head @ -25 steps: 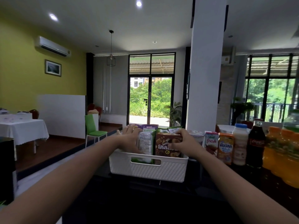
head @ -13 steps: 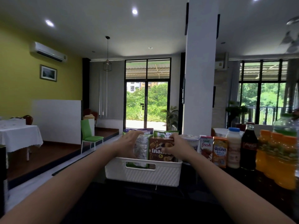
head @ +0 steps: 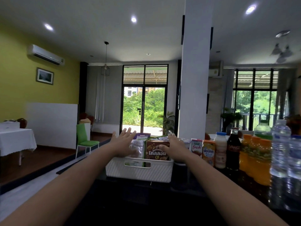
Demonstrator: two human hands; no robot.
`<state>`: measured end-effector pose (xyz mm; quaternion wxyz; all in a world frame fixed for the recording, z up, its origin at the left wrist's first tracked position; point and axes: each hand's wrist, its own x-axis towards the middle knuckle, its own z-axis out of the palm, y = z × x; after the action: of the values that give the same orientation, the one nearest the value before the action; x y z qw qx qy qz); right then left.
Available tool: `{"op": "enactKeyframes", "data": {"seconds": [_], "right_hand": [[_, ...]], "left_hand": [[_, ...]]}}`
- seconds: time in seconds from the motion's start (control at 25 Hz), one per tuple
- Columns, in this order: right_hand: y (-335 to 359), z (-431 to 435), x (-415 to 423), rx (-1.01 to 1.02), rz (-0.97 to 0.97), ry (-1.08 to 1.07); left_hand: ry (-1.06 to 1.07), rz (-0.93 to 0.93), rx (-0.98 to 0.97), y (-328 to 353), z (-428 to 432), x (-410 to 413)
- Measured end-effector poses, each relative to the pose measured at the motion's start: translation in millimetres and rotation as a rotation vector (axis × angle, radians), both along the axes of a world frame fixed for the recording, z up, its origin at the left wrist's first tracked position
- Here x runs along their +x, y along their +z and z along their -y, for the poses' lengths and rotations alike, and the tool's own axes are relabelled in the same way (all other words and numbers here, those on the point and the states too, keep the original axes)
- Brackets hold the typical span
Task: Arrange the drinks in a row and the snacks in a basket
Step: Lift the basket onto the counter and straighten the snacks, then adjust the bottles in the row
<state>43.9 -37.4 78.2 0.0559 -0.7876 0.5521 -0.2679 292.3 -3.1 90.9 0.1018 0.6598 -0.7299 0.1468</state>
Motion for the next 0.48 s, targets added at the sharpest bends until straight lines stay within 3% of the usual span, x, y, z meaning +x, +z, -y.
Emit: {"op": "enactKeyframes", "data": {"seconds": [0.24,0.48], "right_hand": [[8.7,-20.9,-17.5,0.018,-0.156,-0.079],[15.8,-42.4,-61.3,0.032,-0.255,-0.172]], "left_hand": [[0.074,-0.127,-0.022,8.0,-24.5,-50.1],[0.052,-0.077,-0.009,10.2,-33.2,-118.3]]}}
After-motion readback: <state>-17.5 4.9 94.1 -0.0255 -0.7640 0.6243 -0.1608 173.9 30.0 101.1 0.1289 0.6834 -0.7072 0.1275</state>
